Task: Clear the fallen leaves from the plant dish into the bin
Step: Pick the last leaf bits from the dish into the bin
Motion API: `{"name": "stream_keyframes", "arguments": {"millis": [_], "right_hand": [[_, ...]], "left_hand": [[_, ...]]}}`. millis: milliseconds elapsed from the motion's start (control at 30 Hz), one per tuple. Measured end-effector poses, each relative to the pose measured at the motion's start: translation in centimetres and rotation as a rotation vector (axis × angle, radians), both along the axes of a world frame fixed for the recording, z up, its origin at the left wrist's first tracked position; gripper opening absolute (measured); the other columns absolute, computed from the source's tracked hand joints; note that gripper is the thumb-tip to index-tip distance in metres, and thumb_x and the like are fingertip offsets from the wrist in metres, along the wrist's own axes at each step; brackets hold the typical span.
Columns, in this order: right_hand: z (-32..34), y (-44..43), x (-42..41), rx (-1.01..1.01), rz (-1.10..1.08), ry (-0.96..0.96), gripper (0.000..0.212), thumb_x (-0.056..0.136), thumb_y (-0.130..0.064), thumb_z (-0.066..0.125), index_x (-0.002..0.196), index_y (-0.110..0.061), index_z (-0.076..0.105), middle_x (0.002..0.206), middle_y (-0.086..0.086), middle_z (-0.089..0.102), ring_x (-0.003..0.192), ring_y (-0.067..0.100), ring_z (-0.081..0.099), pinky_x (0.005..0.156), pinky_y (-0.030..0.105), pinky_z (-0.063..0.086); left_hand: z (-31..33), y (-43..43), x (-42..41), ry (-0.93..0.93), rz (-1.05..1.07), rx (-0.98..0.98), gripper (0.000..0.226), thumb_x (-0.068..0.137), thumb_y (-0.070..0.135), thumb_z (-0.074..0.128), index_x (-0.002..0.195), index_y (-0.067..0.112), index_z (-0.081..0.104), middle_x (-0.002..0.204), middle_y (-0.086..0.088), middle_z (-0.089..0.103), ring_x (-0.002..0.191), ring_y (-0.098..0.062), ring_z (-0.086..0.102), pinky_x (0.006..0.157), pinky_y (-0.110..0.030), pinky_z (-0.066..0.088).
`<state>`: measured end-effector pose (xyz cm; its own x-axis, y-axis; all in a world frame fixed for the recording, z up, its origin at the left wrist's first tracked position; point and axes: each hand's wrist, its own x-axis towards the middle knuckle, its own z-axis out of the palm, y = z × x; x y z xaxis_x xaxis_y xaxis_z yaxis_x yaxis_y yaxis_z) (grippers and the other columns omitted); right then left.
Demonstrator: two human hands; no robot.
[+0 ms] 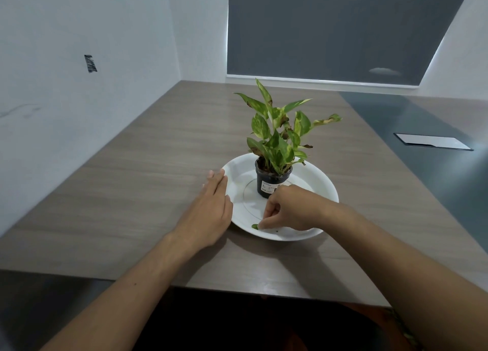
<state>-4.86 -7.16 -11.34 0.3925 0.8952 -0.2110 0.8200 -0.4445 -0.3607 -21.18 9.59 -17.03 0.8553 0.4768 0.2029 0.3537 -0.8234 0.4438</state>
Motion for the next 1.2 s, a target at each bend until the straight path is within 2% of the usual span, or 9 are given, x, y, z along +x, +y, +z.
{"name": "stream_keyframes", "arguments": {"millis": [433,533,633,733,833,900,1000,1100,1200], "right_hand": [[-0.7,1.5,-1.2,-0.008,-0.057,-0.004,0.019,0.09,-0.038,0.082,0.091,-0.021,0.088,0.083,-0.002,0.083,0.082,0.018,0.077,0.078,0.038,0.065],[-0.9,1.8,-1.5,-0.008,-0.062,0.008,0.017,0.091,-0.034,0.081,0.089,-0.02,0.088,0.081,0.0,0.082,0.077,0.019,0.076,0.067,0.033,0.061],[-0.8,1.9,-1.6,-0.026,-0.054,0.02,0.015,0.092,-0.03,0.08,0.09,-0.018,0.088,0.082,0.0,0.082,0.071,0.015,0.069,0.062,0.028,0.052],[-0.3,1.7,-1.5,-0.033,-0.05,0.045,0.016,0.092,-0.034,0.081,0.094,-0.02,0.089,0.085,-0.002,0.083,0.079,0.018,0.075,0.07,0.035,0.06],[0.7,1.2,-0.8,0.02,-0.073,0.11,0.017,0.091,-0.036,0.08,0.087,-0.021,0.088,0.083,-0.001,0.082,0.081,0.02,0.075,0.074,0.038,0.061],[1.7,0.8,-0.8,0.083,-0.082,0.164,0.022,0.091,-0.037,0.079,0.083,-0.017,0.085,0.08,0.006,0.079,0.069,0.015,0.065,0.066,0.034,0.054],[3.7,0.5,-1.2,0.191,-0.066,0.236,0.031,0.094,-0.037,0.078,0.085,-0.008,0.081,0.072,0.007,0.069,0.062,0.011,0.049,0.059,0.027,0.043],[5.7,0.8,-2.1,0.292,-0.049,0.264,0.027,0.096,-0.036,0.078,0.09,-0.01,0.082,0.069,-0.003,0.064,0.056,0.009,0.043,0.048,0.019,0.036],[6.7,1.1,-3.1,0.306,0.025,0.288,0.015,0.096,-0.03,0.079,0.09,-0.017,0.084,0.069,-0.02,0.072,0.06,0.005,0.053,0.056,0.02,0.042]], "left_hand": [[0.8,-0.7,-0.5,0.049,-0.015,-0.018,0.06,0.115,0.022,0.026,0.169,0.002,0.011,0.18,-0.008,0.002,0.166,-0.021,-0.004,0.134,-0.034,0.006],[1.1,-0.9,-0.6,0.054,-0.013,-0.037,0.06,0.115,0.023,0.026,0.169,0.003,0.01,0.18,-0.006,0.001,0.166,-0.02,-0.005,0.132,-0.03,0.004],[1.0,-0.7,-0.6,0.025,-0.016,-0.015,0.06,0.114,0.022,0.029,0.169,0.003,0.012,0.179,-0.007,0.004,0.167,-0.023,-0.002,0.134,-0.033,0.007],[0.8,-0.3,-0.6,0.022,-0.036,-0.027,0.061,0.114,0.023,0.03,0.169,0.002,0.013,0.179,-0.006,0.006,0.166,-0.018,-0.004,0.13,-0.025,0.005],[1.6,-0.4,-0.7,-0.146,-0.005,-0.111,0.057,0.113,0.024,0.037,0.167,0.01,0.028,0.177,-0.001,0.022,0.165,-0.01,0.007,0.127,-0.021,0.011],[2.1,-1.0,-0.4,-0.347,0.075,-0.272,0.045,0.111,0.026,0.041,0.155,0.023,0.052,0.163,0.006,0.05,0.156,-0.009,0.036,0.127,-0.029,0.029],[3.4,-2.6,0.5,-0.695,0.199,-0.925,0.037,0.107,0.031,0.044,0.126,0.028,0.075,0.131,0.008,0.075,0.13,-0.012,0.065,0.117,-0.043,0.048],[4.4,-4.0,1.5,-0.906,0.229,-1.53,0.048,0.112,0.029,0.034,0.135,0.004,0.068,0.138,-0.011,0.071,0.139,-0.024,0.06,0.125,-0.042,0.04],[4.7,-4.7,1.6,-0.928,0.212,-1.928,0.059,0.114,0.034,0.026,0.143,-0.006,0.058,0.139,-0.025,0.068,0.134,-0.038,0.064,0.12,-0.045,0.045]]}}
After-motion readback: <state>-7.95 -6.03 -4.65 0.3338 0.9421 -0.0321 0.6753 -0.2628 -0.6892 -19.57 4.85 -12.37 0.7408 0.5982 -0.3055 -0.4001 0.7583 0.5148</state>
